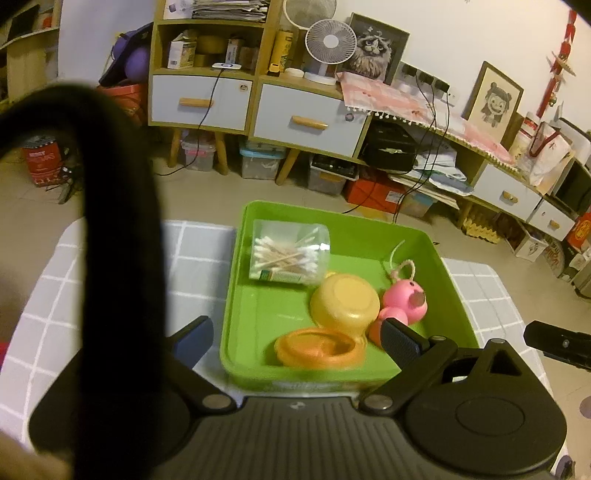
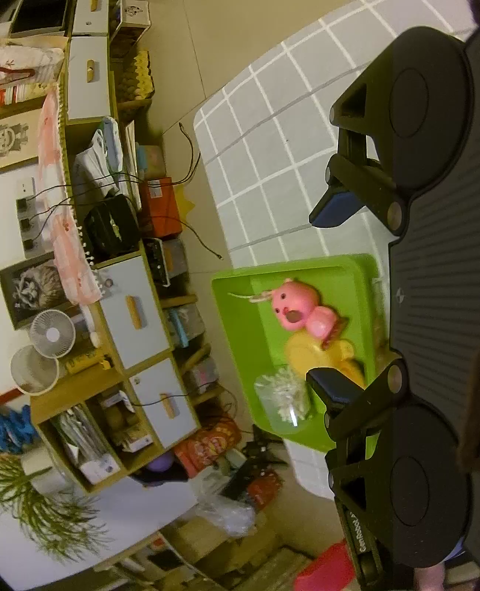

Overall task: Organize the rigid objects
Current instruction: 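Withdraw both tools from the bin toward the remaining toys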

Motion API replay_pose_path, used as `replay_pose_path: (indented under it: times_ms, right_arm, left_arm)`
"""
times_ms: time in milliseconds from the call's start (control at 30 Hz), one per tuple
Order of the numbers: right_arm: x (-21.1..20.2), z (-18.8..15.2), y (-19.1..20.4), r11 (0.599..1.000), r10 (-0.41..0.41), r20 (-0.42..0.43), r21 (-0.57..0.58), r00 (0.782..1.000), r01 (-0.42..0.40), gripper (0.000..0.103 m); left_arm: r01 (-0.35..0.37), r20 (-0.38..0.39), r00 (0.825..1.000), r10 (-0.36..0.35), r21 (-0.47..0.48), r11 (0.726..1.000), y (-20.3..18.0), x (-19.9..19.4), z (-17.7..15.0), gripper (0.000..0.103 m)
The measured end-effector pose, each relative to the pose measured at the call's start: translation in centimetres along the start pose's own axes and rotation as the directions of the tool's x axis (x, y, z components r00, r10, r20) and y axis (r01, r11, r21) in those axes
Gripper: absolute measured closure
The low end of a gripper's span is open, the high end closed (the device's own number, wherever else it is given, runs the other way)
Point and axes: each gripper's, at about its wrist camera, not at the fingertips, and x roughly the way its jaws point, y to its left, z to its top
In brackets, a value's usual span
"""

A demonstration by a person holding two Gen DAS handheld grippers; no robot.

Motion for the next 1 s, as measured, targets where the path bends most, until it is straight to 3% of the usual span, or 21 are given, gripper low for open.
replay_pose_path:
  times_ms: [233, 400, 600, 1000]
  right_arm:
    - [-1.6, -1.0, 0.3, 0.997, -0.018, -0.032, -0.07, 0.999, 0.016, 0.012]
    - [-2.3, -2.2, 0.4, 0.994, -0.031, -0.052, -0.107, 0.998, 0.025, 0.008]
    - [-2.2, -3.5, 0.4, 0.981, -0.082, -0.073, -0.18, 0.994, 0.067, 0.007]
    - [-1.9, -5.6, -0.1, 0.978, -0.108, -0.092, -0.187, 0.99, 0.089, 0.003]
  left_arm:
    - [-0.009, -0.026, 1.0, 0.009, 0.002, 1.0, 0.6, -2.1, -2.1, 0.03]
    - [-0.018, -0.042, 0.999, 0.021, 0.065, 0.998, 1.0, -3.1, -3.9, 0.03]
    - [-0.005, -0.019, 1.0, 0.007, 0.087, 0.996, 1.7, -4.6, -5.1, 0.03]
    - [0.043, -0.034, 0.999, -0.04, 0.121, 0.992, 3.8, -5.0, -7.6, 0.03]
